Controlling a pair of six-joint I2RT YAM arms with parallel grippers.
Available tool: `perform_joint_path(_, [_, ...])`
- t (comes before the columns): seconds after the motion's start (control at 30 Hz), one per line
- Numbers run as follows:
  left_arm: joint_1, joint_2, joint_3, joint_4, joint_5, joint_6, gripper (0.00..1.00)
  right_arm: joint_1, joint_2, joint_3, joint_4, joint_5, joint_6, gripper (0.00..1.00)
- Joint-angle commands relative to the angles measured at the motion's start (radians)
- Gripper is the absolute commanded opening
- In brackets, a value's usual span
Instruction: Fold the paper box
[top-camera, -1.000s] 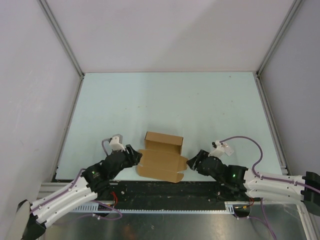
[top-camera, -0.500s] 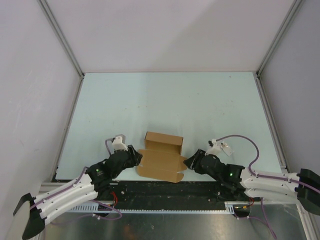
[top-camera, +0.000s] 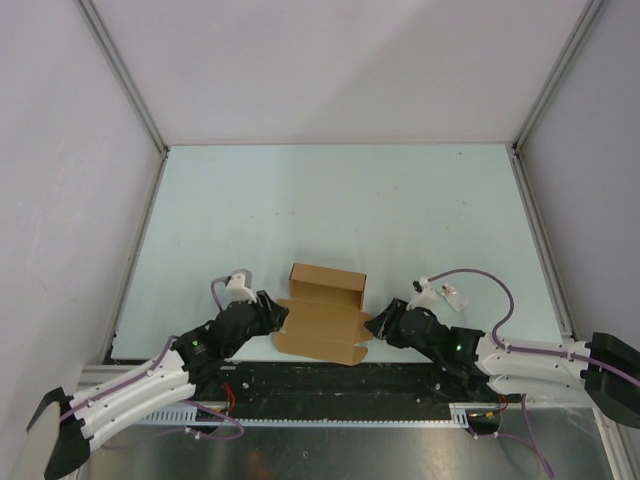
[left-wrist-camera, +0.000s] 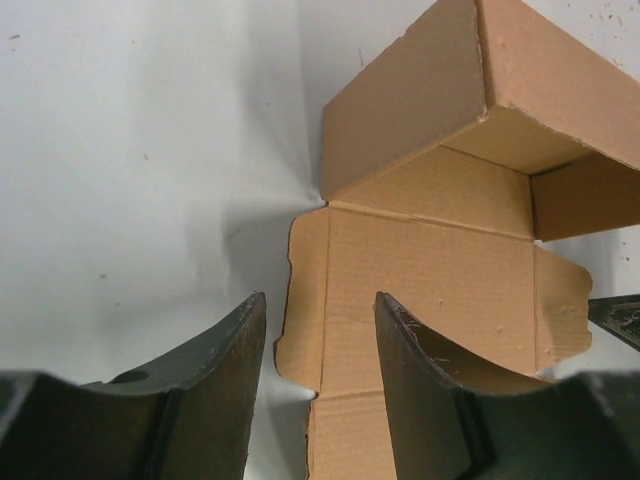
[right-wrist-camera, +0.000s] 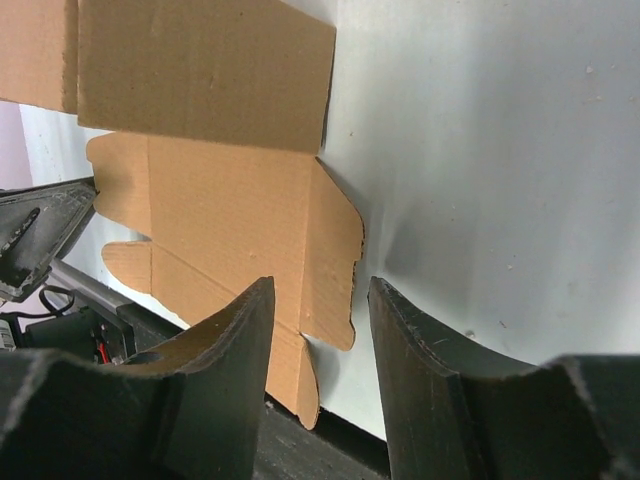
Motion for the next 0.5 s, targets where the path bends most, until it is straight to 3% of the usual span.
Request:
perform_joint_path(0.0, [-0.002,0.014,-0.001,0.078,0.029,0.033,0.52,-0.005,0.010,-0.002,0.059,-0.003,-0.009,0.47])
perform_joint_path(0.47, [-0.002,0.065,0.013,0.179,0.088,0.087,0.51,-0.009,0.010,0.004,0.111,-0.027,-0.037,0.45])
